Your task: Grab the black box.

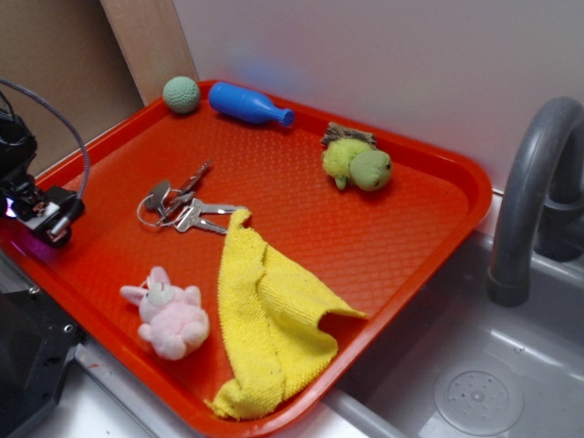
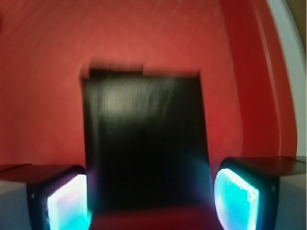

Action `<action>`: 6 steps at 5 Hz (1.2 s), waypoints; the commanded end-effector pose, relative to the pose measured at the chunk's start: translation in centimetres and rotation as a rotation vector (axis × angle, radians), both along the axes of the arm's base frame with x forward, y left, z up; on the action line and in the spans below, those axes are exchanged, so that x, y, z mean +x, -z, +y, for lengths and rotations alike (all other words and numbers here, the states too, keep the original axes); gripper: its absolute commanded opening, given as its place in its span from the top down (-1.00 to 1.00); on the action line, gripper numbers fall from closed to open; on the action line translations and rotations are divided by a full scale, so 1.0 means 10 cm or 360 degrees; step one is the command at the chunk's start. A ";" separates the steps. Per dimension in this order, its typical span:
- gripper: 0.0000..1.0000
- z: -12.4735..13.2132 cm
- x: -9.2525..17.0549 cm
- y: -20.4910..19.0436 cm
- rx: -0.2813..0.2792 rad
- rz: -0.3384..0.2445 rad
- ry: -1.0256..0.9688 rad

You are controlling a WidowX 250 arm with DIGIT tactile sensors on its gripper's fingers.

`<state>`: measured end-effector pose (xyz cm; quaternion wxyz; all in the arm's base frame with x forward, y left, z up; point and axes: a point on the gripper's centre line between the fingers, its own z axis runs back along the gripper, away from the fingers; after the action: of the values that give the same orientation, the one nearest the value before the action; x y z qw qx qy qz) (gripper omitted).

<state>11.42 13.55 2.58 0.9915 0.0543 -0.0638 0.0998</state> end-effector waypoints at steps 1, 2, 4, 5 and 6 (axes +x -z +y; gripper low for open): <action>-1.00 0.09 0.23 0.02 0.0153 -0.0024 0.0038; 1.00 0.14 0.25 -0.08 0.0177 -0.0001 -0.0022; 1.00 -0.02 0.18 -1.00 0.0014 -0.0115 0.0100; 1.00 -0.33 0.35 -1.49 0.0060 -0.0121 0.0063; 1.00 -0.55 0.59 -2.00 0.0095 -0.0196 0.0161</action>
<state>17.39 8.10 21.10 0.9901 0.0676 -0.1094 0.0563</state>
